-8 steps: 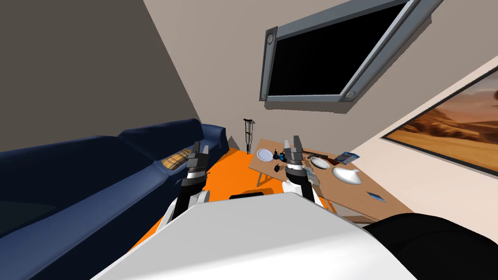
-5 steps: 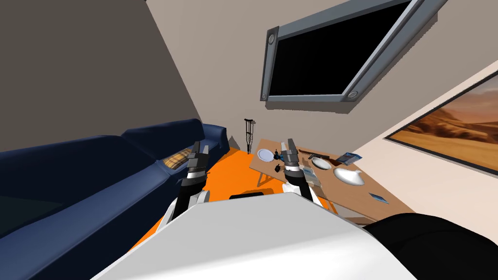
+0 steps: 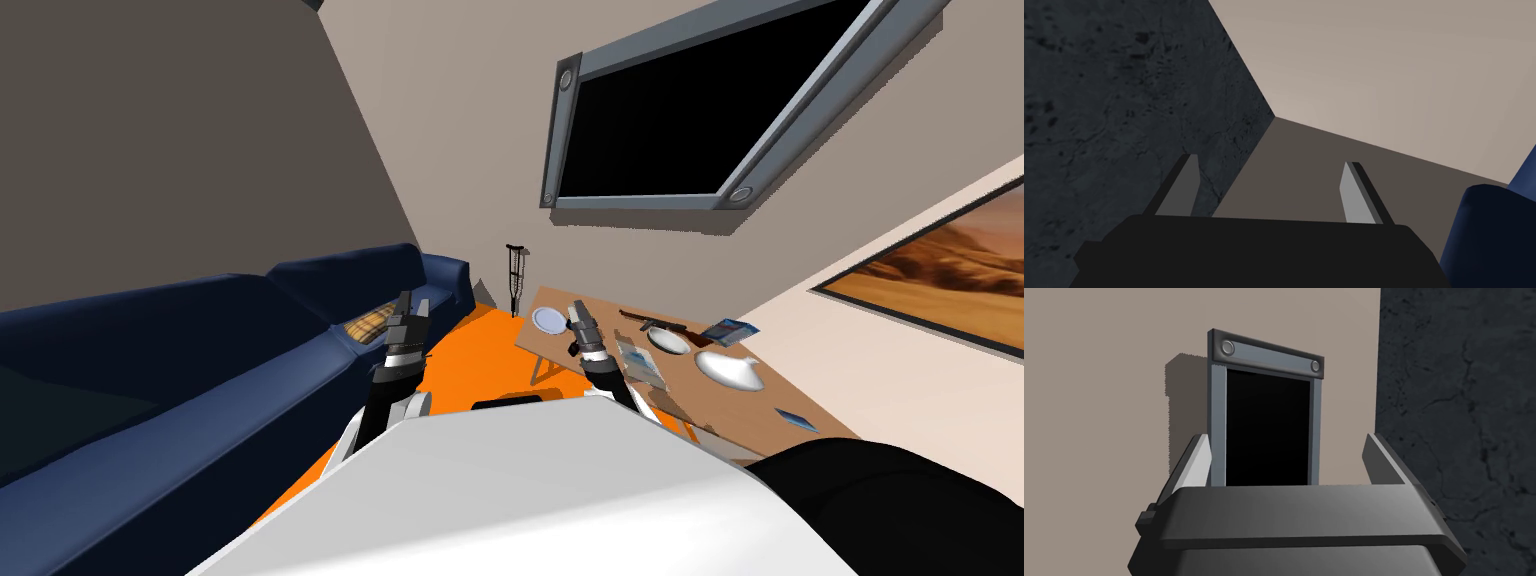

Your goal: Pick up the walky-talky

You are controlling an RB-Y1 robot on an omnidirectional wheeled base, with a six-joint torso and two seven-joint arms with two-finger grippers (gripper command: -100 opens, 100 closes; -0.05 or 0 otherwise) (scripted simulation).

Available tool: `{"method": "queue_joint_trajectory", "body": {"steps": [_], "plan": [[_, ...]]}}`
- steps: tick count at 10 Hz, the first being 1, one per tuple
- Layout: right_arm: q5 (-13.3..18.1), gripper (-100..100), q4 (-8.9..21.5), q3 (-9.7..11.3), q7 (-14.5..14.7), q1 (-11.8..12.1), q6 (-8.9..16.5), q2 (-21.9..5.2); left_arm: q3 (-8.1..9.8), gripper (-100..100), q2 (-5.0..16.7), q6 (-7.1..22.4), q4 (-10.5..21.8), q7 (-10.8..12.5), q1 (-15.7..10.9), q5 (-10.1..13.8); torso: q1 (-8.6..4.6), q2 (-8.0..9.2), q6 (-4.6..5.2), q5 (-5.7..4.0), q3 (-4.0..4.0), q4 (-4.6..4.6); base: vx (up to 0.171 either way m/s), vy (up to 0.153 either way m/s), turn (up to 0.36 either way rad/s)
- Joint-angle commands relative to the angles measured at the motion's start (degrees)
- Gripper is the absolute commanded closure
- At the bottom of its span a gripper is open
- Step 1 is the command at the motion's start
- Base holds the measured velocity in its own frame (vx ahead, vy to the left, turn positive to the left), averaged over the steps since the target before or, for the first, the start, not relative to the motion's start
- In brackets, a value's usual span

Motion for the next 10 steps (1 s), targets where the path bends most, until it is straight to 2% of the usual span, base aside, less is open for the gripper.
{"method": "queue_joint_trajectory", "body": {"steps": [1,2,4,5,7,8,10], "plan": [[1.2,-100,2.9,1.2,0.2,-0.3,0.3,-2.5,0.0,0,0.0,0.0,0.0,0.0,0.0,0.0,0.0,0.0,0.0,0.0,0.0,0.0,0.006,0.001,0.078],[1.2,-100,3.3,1.2,0.2,-0.3,0.3,-2.5,0.0,0,0.0,0.0,0.0,0.0,0.0,0.0,0.0,0.0,0.0,0.0,0.0,0.0,0.003,0.001,0.026],[2.6,-100,7.3,2.6,0.2,0.1,0.2,-6.2,0.0,0,0.0,0.0,0.0,0.0,0.0,0.0,0.01,-0.01,0.0,0.0,-0.01,0.0,0.004,0.006,0.09],[2.6,-100,7.5,2.6,0.2,0.1,0.2,-6.2,0.0,0,0.0,0.0,0.0,0.0,0.0,0.0,0.02,-0.01,0.0,0.01,-0.01,0.0,0.004,0.002,0.046],[4.2,-100,11.4,4.2,0.3,0.4,0.1,-10.0,0.0,0,0.0,0.0,0.0,0.0,0.0,0.0,0.01,-0.01,0.0,0.0,-0.01,0.0,0.004,0.006,0.098],[4.2,-100,12.2,4.2,0.3,0.4,0.1,-10.3,0.0,0,0.0,0.0,0.0,0.0,0.0,0.0,0.01,0.0,0.01,0.01,0.0,0.0,0.003,0.003,0.047],[5.9,-100,16.2,5.8,0.5,0.5,0.1,-14.4,0.0,0,0.0,0.0,0.0,0.0,0.0,0.0,0.0,-0.01,0.0,0.01,-0.01,0.0,0.004,0.007,0.124]]}}
